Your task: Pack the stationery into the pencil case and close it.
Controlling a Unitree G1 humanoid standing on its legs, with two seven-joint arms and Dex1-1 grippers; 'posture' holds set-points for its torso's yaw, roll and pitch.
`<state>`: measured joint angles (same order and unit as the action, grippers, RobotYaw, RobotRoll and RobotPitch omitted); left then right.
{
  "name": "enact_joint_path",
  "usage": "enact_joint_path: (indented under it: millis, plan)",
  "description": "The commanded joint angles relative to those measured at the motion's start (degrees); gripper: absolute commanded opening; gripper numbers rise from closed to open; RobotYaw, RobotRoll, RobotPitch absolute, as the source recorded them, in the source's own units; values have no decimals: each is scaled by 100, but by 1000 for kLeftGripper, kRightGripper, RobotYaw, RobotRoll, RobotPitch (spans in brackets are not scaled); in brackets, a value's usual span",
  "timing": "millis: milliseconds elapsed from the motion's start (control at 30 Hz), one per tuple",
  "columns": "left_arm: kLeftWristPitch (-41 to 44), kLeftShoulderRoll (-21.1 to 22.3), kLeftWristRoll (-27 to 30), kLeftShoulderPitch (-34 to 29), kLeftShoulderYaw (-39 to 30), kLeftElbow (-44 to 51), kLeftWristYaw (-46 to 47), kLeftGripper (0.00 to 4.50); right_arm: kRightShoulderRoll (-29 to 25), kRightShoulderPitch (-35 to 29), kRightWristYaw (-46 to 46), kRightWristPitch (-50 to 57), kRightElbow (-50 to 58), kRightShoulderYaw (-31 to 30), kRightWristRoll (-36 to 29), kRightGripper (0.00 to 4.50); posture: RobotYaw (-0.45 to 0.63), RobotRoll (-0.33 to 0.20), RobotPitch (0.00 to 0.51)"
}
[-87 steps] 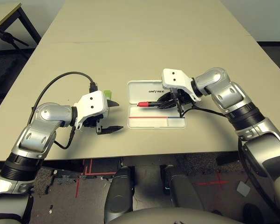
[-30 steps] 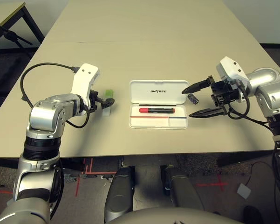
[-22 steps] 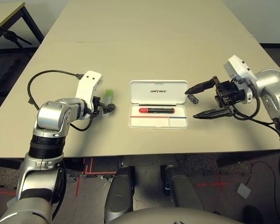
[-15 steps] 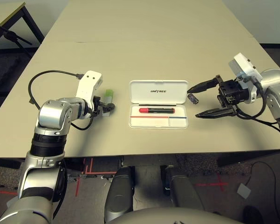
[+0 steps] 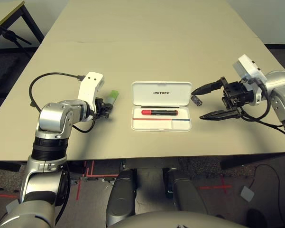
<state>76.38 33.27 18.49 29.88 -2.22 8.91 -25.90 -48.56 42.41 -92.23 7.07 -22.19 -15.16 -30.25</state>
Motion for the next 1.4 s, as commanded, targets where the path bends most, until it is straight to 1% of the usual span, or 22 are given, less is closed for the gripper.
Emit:
enact_joint_path:
  millis: [33, 100, 200, 333, 533, 633, 767, 933, 1067, 1233, 1400]
  plan:
    - [-255, 362, 120, -216, 69, 201, -313, 1087, -38, 122, -27, -158, -196, -137, -34, 4500, 178, 0, 188]
    - [-519, 611, 164, -331, 123, 336, -556, 1087, -34, 170, -27, -261, -339, -211, -34, 4500, 195, 0, 187]
    - [-1337, 976, 270, -568, 94, 569, -1153, 1087, 6, 278, -27, -379, -540, -312, -44, 4500, 202, 0, 188]
    - [-2112, 1352, 293, -771, 148, 704, -1737, 1087, -4, 363, -27, -488, -765, -412, -72, 4500, 224, 0, 187]
    - [-2752, 1790, 322, -983, 342, 1098, -2452, 1087, -30, 439, -27, -657, -1090, -570, -109, 4500, 240, 0, 179]
    - [-3008, 2026, 316, -1087, 461, 1350, -2797, 1087, -108, 465, -27, -568, -1122, -713, -244, 4500, 242, 0, 175]
    - [-3443, 2215, 124, -934, 822, 1592, -3154, 1087, -194, 453, -27, -711, -1194, -771, -355, 4500, 231, 0, 173]
    - [-3746, 2265, 20, -656, 1274, 1611, -3596, 1087, -324, 351, -27, -812, -1141, -771, -430, 4500, 197, 0, 172]
    - [-4083, 2164, -205, -346, 1667, 1367, -3896, 1087, -456, 190, -27, -800, -947, -727, -514, 4500, 172, 0, 173]
    - [-4544, 1799, -568, 154, 2199, 766, -4182, 1087, -582, -86, -27, -766, -534, -574, -561, 4500, 117, 0, 175]
    - [-4885, 1386, -873, 527, 2604, 253, -4398, 1087, -535, -252, -27, -707, -174, -426, -539, 4500, 87, 0, 175]
